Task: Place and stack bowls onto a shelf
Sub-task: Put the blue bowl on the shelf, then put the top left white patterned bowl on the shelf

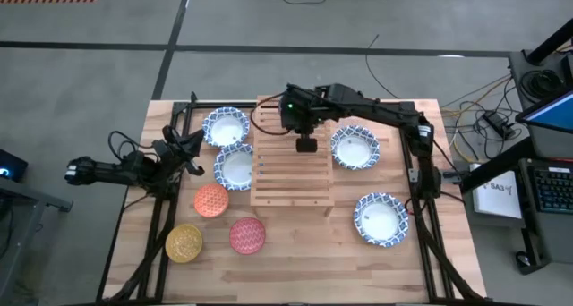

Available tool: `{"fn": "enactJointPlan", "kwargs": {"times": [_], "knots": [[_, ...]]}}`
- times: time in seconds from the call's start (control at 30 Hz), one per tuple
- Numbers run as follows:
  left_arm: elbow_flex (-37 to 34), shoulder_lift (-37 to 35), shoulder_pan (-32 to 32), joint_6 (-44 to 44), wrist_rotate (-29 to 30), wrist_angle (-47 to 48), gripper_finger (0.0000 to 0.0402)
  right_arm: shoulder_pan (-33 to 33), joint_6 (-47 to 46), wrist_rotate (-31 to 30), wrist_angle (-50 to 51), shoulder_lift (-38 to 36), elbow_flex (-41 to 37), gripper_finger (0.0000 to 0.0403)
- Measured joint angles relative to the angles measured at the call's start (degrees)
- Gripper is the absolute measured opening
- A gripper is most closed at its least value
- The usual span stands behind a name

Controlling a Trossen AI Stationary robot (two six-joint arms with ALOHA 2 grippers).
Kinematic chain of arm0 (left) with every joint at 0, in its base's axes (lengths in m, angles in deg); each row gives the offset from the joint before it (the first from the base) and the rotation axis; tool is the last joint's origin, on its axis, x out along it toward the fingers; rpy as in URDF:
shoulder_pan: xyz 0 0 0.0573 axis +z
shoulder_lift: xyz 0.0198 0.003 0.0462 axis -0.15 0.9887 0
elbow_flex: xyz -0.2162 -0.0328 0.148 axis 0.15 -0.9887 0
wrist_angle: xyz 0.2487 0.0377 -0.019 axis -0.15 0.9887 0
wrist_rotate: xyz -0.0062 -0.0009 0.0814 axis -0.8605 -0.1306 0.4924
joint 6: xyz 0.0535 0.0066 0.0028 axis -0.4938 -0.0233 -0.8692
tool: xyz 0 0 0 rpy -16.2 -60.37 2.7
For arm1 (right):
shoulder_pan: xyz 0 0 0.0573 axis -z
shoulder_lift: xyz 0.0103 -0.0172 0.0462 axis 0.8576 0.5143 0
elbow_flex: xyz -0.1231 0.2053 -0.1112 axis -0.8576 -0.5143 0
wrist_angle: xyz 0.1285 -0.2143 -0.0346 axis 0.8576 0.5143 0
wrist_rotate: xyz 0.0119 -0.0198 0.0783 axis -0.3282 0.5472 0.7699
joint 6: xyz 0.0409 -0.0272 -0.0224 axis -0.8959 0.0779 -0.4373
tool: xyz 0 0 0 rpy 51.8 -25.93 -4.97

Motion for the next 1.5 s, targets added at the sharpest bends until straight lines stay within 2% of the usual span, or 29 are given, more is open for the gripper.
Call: {"fn": "enactJointPlan", "kwargs": {"times": [0.53,1.0,1.17,1.37,1.5], "knots": [[0.00,0.00,0.01,0.02,0.00,0.00,0.0000,1.28,-0.02,0.44,0.82,1.24,-0.22,0.0016],[0.00,0.00,0.01,0.48,0.00,0.00,0.0000,1.28,-3.12,0.29,0.36,1.11,0.34,0.0133],[0.00,0.00,0.00,2.03,-0.02,-0.20,0.0000,1.26,-4.16,0.28,0.41,0.28,2.64,0.0160],[0.02,0.91,-0.01,7.37,-0.31,1.57,0.0000,0.06,-5.92,1.37,0.57,-3.64,3.57,0.0162],[0.02,3.65,-0.01,15.30,-4.18,3.02,0.0000,-2.58,-7.07,4.93,0.46,-7.87,2.93,0.0146]]}}
